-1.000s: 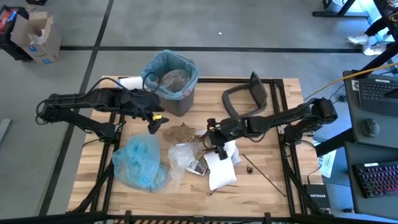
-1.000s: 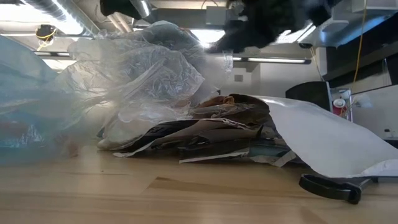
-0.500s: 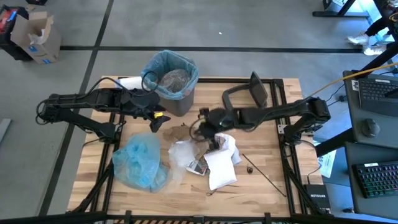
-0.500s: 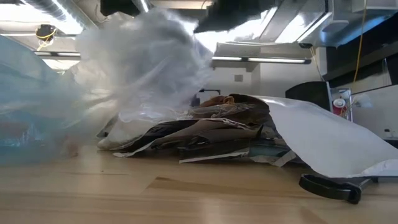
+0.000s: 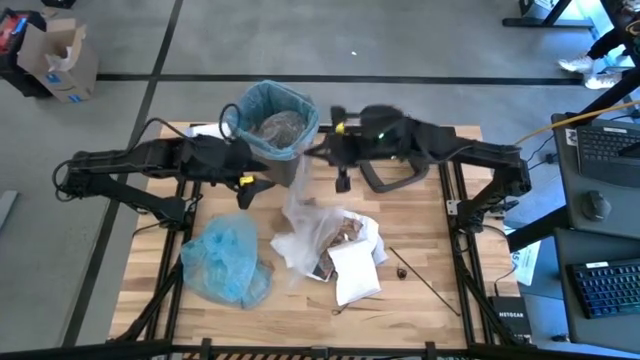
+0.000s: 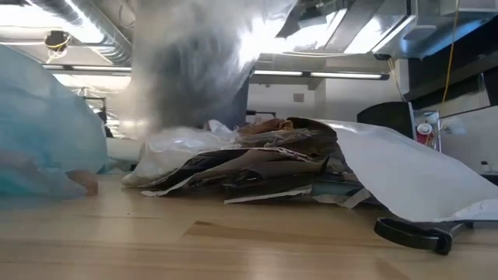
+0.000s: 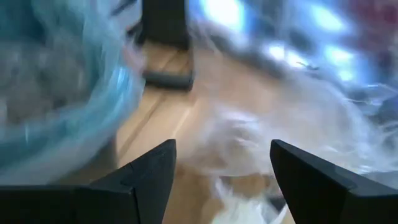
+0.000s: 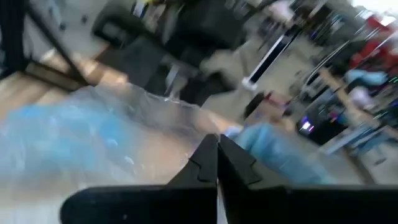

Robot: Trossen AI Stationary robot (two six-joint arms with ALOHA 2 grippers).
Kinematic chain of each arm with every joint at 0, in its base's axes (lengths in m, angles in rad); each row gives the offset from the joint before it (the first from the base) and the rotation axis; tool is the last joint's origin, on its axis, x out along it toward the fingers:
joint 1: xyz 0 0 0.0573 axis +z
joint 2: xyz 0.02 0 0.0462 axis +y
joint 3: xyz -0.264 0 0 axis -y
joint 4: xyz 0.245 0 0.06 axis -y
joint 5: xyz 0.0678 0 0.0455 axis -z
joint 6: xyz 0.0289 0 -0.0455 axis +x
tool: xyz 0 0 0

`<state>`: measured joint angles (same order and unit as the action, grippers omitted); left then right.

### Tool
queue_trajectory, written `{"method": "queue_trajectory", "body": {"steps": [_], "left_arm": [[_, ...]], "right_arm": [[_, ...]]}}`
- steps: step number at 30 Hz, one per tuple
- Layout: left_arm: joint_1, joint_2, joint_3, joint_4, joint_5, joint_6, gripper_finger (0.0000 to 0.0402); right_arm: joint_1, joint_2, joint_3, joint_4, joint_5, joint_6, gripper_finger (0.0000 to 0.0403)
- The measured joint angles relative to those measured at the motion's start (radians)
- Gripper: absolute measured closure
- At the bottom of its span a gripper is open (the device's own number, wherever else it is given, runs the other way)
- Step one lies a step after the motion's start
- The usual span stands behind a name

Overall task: Pick and place trash into bin
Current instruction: Put the transparent cellophane into the trash bin

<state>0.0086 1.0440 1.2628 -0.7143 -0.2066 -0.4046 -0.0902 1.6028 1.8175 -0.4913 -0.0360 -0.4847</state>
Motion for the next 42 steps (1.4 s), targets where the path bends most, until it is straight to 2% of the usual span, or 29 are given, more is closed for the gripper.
{"method": "queue_trajectory", "body": {"steps": [6,9,17,22,25,36,42], "left_arm": [[0.002,-0.003,0.0,0.061,0.0,0.117,0.0149],[0.018,-0.003,0.016,0.073,-0.039,0.163,0.0149],[0.059,-0.01,0.144,0.079,-0.212,0.313,0.0149],[0.093,-0.015,0.209,0.078,-0.284,0.403,0.0149],[0.121,-0.016,0.225,0.079,-0.29,0.436,0.0149],[0.195,0.013,0.226,0.075,-0.288,0.511,0.0149],[0.226,0.035,0.226,0.061,-0.289,0.514,0.0149]], "right_arm": [[-0.042,0.0,0.126,0.051,0.044,-0.004,0.0402],[-0.07,0.0,0.153,0.132,0.074,-0.019,0.0402],[-0.178,0.024,0.158,0.499,0.066,-0.022,0.0402],[-0.244,0.091,0.157,0.726,0.063,-0.021,0.0402],[-0.276,0.133,0.157,0.828,0.063,-0.017,0.0402],[-0.311,0.296,0.194,0.856,0.025,-0.002,0.0402],[-0.302,0.381,0.196,0.779,0.016,0.057,0.0402]]}}
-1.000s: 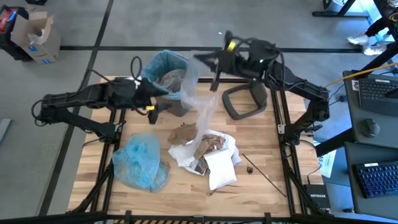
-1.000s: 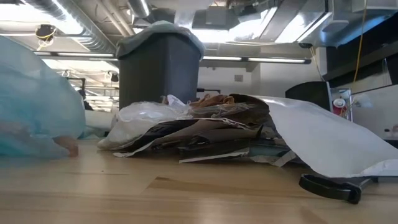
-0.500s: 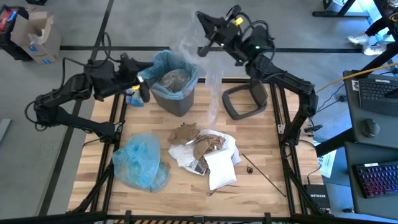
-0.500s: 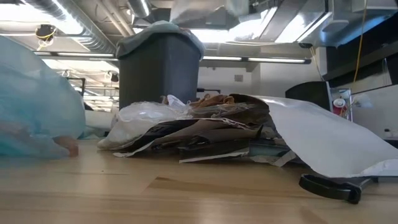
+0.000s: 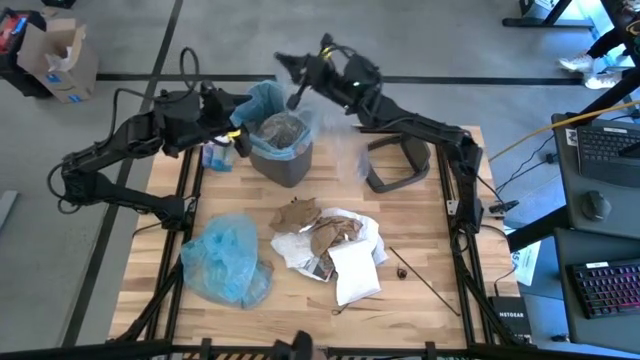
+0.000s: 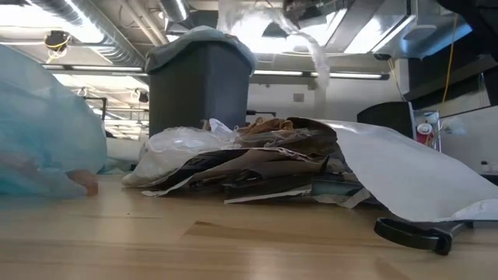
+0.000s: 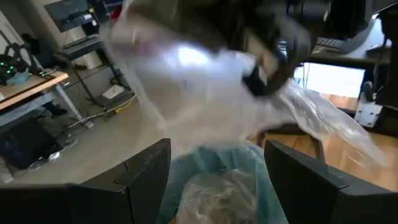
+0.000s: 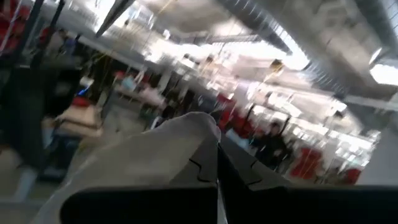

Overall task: Pick and place trash into bin
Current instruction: Put the transparent cellophane into the trash bin

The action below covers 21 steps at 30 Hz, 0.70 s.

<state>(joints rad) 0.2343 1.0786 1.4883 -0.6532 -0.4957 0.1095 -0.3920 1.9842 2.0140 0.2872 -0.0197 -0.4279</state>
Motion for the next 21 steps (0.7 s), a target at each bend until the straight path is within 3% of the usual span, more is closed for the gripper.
{"method": "queue_trajectory", "body": {"steps": [9,14,21], "left_arm": [[0.054,0.06,-0.001,0.006,0.009,0.016,0.0149],[0.091,0.098,-0.002,0.009,0.159,0.045,0.0149],[0.194,0.126,-0.002,0.005,0.176,0.073,0.0149]], "right_arm": [[0.02,0.041,0.0,-0.103,-0.024,0.013,0.0402],[0.028,0.041,0.0,-0.113,-0.046,0.013,0.0402],[0.028,0.041,0.0,-0.141,-0.053,0.012,0.0402]]}}
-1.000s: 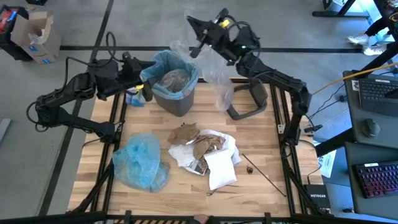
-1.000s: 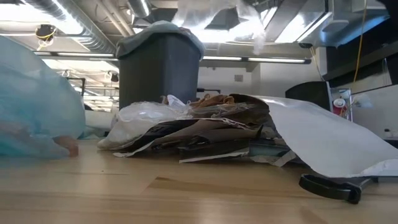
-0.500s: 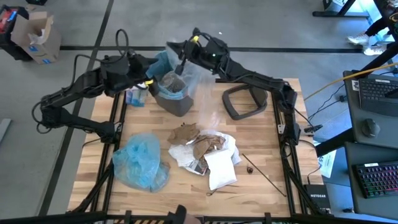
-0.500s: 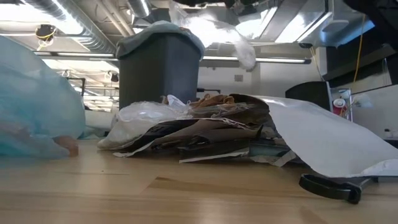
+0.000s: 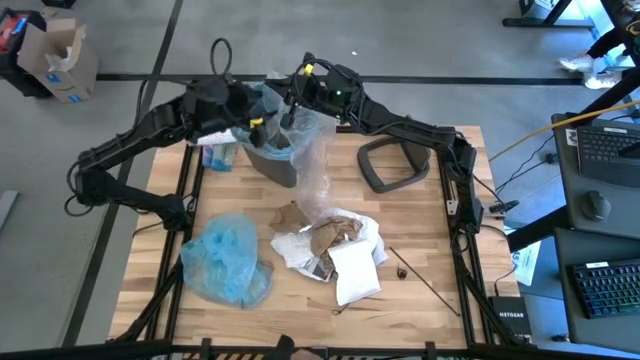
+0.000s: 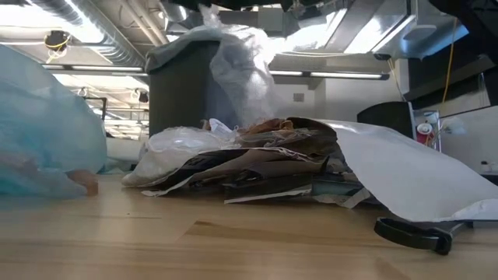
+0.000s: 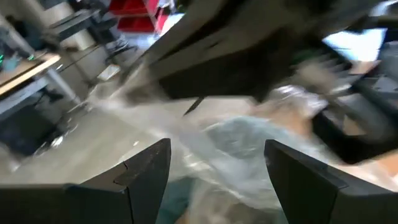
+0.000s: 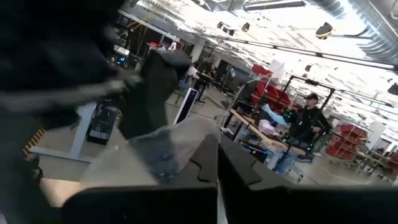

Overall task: Pick and place trash into bin
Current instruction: Put the transparent cellophane into the trash bin

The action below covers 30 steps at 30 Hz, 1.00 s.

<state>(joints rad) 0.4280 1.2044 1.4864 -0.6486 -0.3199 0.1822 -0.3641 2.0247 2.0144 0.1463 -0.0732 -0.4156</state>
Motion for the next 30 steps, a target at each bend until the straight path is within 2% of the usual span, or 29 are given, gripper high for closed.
{"method": "queue_trajectory", "body": {"steps": [8,13,18,21,25,28,30], "left_arm": [[0.112,0.071,-0.042,-0.037,0.003,-0.028,0.0149],[0.161,0.087,-0.091,-0.095,0.004,-0.053,0.0149],[0.178,0.083,-0.093,-0.136,0.005,-0.048,0.0167],[0.177,0.08,-0.093,-0.135,0.036,-0.041,0.0206],[0.177,0.079,-0.093,-0.17,0.058,-0.05,0.029],[0.176,0.078,-0.093,-0.181,0.07,-0.055,0.0359],[0.176,0.073,-0.093,-0.181,0.085,-0.067,0.039]], "right_arm": [[0.014,0.0,0.0,-0.013,-0.035,-0.001,0.0402],[0.025,-0.001,0.001,-0.045,0.0,0.002,0.0399],[0.026,-0.019,0.001,-0.081,-0.031,0.047,0.0354],[0.026,-0.036,0.002,-0.134,-0.033,0.058,0.0306],[0.025,-0.076,0.002,-0.284,-0.033,0.075,0.0251],[0.025,-0.128,0.002,-0.42,-0.032,0.073,0.0228],[0.025,-0.166,0.002,-0.489,-0.021,0.071,0.0222]]}}
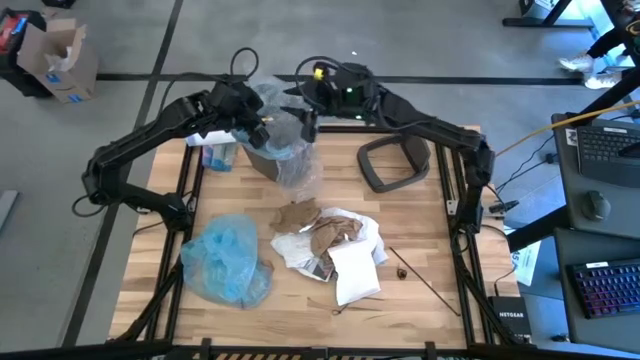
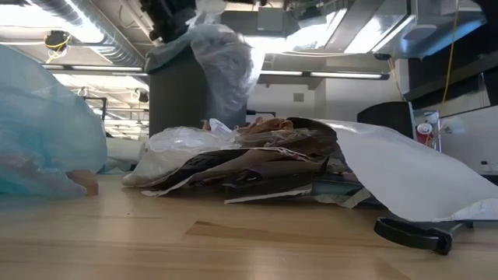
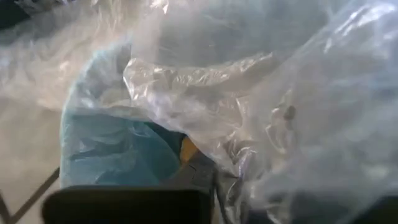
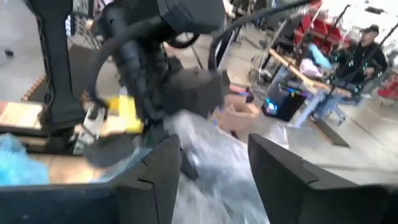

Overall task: Pick and place trash into bin
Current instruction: Put the transparent cellophane into the trash bin

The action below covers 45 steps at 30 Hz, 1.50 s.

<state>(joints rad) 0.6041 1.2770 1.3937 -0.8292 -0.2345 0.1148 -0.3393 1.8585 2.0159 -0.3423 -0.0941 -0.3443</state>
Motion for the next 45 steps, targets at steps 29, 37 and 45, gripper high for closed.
{"method": "queue_trajectory", "body": {"steps": [29,37,45], "left_arm": [[0.058,0.238,0.012,-0.052,0.318,-0.191,0.0401],[0.093,0.229,0.005,-0.035,0.426,-0.239,0.0401],[0.1,0.213,0.006,-0.056,0.447,-0.246,0.0401]], "right_arm": [[0.006,-0.165,-0.002,-0.441,0.012,0.059,0.0219],[0.006,-0.164,-0.002,-0.428,0.012,0.06,0.0219],[0.006,-0.164,-0.002,-0.421,0.015,0.06,0.0219]]}}
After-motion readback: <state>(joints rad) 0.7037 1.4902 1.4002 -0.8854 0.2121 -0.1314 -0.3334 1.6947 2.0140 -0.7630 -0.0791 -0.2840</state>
